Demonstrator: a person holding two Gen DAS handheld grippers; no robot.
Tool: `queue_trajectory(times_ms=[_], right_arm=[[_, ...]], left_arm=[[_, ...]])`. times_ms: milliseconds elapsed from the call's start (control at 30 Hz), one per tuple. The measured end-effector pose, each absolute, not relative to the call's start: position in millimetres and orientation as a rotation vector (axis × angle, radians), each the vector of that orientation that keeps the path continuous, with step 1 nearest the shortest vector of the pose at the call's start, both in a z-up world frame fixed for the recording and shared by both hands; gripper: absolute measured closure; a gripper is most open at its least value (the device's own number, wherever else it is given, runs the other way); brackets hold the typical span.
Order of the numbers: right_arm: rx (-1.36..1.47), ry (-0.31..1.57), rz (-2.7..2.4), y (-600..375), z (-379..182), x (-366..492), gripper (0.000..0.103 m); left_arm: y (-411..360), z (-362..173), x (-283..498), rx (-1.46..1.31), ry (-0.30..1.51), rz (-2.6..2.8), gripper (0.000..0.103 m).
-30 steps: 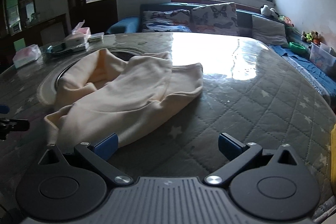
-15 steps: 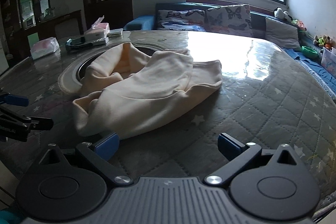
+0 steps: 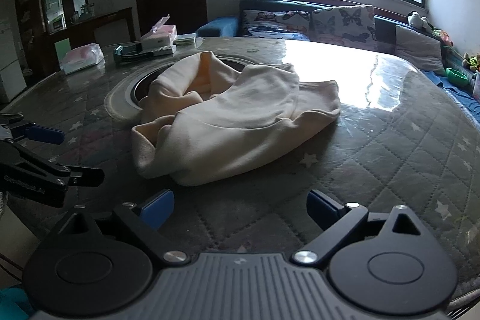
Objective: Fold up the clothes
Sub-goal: 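Move both grippers toward the crumpled cream sweatshirt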
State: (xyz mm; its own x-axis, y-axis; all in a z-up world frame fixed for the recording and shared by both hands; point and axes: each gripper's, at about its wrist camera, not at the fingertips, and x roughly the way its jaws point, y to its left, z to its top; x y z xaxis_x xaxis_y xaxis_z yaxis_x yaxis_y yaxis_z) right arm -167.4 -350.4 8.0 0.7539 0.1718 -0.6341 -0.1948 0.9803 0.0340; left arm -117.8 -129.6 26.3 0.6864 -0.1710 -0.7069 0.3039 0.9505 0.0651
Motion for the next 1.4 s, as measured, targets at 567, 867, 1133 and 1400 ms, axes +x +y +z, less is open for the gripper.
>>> queue_trajectory(times_ms=[567, 867, 1133, 1400], right_arm=[[-0.047, 0.658, 0.255, -339, 12, -173, 0.008], [-0.055, 0.658, 0.254, -337, 14, -170, 0.008], [-0.058, 0.664, 0.260, -333, 13, -167, 0.009], [-0.069, 0.665, 0.267, -330, 16, -164, 0.009]], left_arm=[[-142, 33, -126, 0.218, 0.755, -0.279, 0.000], [-149, 31, -123, 0.232, 0.759, -0.299, 0.000], [-149, 28, -121, 0.231, 0.770, -0.313, 0.000], [-148, 28, -117, 0.228, 0.774, -0.318, 0.000]])
